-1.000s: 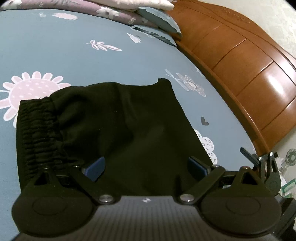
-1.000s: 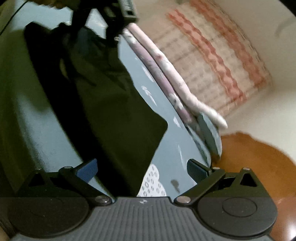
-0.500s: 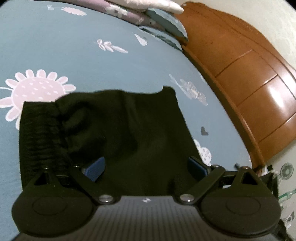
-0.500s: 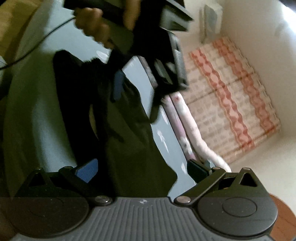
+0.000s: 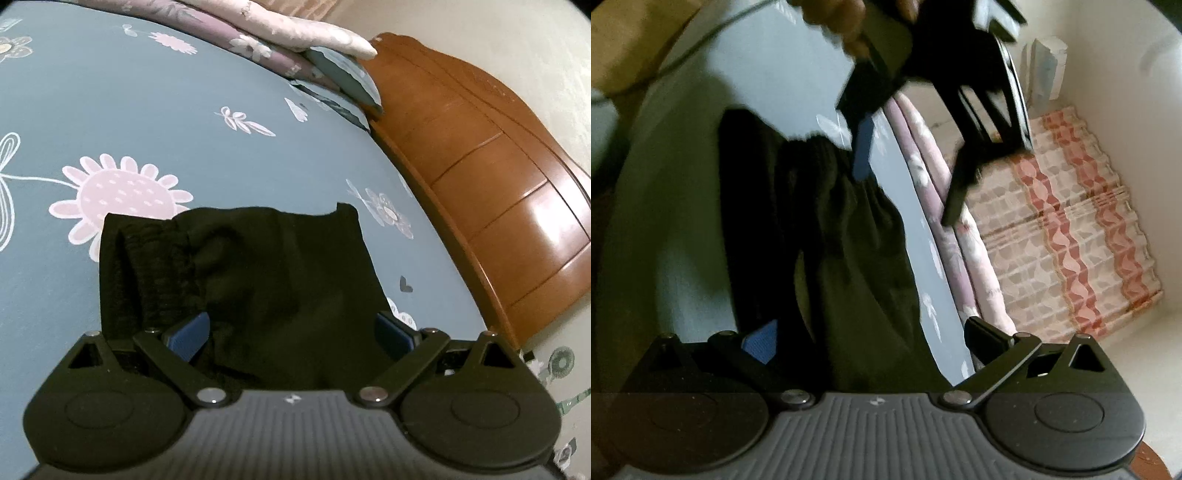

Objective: Fold clothes

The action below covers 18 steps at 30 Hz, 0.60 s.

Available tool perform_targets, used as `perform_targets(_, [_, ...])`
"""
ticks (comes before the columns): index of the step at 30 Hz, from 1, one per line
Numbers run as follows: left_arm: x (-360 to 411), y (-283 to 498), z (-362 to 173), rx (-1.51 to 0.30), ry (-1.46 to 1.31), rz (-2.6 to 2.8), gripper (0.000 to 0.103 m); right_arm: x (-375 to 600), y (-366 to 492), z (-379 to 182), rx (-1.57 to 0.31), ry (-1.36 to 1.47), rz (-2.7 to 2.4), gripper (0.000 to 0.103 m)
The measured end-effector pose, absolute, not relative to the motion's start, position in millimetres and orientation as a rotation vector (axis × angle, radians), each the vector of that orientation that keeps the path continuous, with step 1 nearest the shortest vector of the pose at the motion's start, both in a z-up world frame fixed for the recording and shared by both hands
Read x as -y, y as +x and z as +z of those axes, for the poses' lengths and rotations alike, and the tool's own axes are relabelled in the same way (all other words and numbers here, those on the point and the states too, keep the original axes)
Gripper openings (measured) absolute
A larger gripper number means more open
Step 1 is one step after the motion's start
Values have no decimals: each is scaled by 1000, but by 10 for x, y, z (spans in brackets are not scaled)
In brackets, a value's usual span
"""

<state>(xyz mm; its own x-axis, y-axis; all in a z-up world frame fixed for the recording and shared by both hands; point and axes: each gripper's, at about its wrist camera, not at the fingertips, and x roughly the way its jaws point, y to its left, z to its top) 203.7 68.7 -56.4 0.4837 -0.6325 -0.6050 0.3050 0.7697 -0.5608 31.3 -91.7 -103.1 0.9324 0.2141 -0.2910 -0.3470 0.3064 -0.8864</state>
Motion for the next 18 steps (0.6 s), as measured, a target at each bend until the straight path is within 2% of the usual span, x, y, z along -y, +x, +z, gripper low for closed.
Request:
perform_targets(10, [-503,2058,-544,-901,-382,-653,96,1444,228,-1024,-228,-1265,244,103])
perform_targets(18, [-511,2050,-399,-863,-385,-662,96,1031,108,-730,-109,-1131,377,103])
